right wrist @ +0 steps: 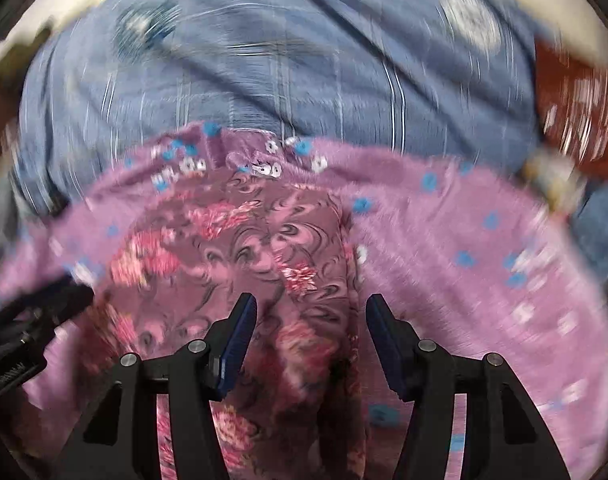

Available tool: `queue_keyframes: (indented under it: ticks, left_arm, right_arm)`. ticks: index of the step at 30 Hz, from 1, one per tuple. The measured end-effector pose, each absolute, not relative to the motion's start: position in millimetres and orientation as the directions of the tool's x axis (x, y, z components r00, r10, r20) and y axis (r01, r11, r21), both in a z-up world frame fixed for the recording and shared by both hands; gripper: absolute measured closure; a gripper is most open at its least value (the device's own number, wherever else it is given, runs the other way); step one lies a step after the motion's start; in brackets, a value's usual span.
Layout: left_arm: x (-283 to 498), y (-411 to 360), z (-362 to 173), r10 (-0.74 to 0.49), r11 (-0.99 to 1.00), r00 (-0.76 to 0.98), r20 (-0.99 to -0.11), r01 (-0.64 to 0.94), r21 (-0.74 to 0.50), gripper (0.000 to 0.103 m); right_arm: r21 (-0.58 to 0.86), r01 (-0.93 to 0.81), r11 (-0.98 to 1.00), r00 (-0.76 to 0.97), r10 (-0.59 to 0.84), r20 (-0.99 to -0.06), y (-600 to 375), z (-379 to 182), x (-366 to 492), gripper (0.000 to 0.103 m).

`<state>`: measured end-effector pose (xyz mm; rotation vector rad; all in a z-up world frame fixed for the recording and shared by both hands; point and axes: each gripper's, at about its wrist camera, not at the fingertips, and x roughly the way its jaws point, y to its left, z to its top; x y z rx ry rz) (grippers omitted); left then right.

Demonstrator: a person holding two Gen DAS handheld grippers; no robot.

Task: Fold small clothes
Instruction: 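Grasp the shirt end with the right gripper and fold it over the bundle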

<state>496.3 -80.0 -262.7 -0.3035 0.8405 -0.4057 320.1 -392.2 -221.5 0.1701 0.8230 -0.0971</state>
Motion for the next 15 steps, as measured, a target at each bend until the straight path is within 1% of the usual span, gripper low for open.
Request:
queue_keyframes:
  ticks: [1, 2, 4, 5, 7, 12, 14, 15]
  left_arm:
    - [503, -77, -270, -0.489, 0.864, 0.569, -0.661, 0.215, -0.454, 0.033]
    - [510, -74, -279, -0.512, 0.849, 0.535, -0.672, 0.196, -0.491, 0.033]
    - [522, -72, -294, -0.567, 0.808, 0.472, -0.675, 0.160, -0.567, 0.033]
    - [526, -72, -301, -0.606, 0.776, 0.443, -0.661, 0.149, -0.612, 0.033]
    - [533, -75, -307, -0.649, 0.743, 0.405, -0.644, 0.156, -0.651, 0.033]
    - [538, -89, -309, -0.673, 0.733, 0.375, -0.637, 0.220, -0.644, 0.035]
    - [539, -94, -309, -0.675, 0.732, 0.374, -0.636, 0.237, -0.638, 0.039]
    - [539, -96, -309, -0.671, 0.737, 0.378, -0.638, 0.243, -0.631, 0.043]
  right_arm:
    - [0.224, 0.182, 0.958, 0.674, 0.044, -0.738, -411, -226, 323, 0.038]
    - [0.298, 0.205, 0.932, 0.674, 0.087, -0.734, -424, -231, 325, 0.035]
    - [0.421, 0.240, 0.875, 0.663, 0.169, -0.729, -447, -244, 332, 0.034]
    - [0.443, 0.244, 0.863, 0.657, 0.189, -0.730, -452, -248, 334, 0.034]
    - [0.499, 0.249, 0.830, 0.629, 0.253, -0.735, -458, -262, 341, 0.034]
    - [0.585, 0.233, 0.776, 0.601, 0.358, -0.714, -457, -277, 348, 0.034]
    - [0.641, 0.206, 0.739, 0.580, 0.436, -0.688, -455, -280, 351, 0.034]
    - [0.667, 0.190, 0.720, 0.562, 0.478, -0.676, -452, -281, 353, 0.034]
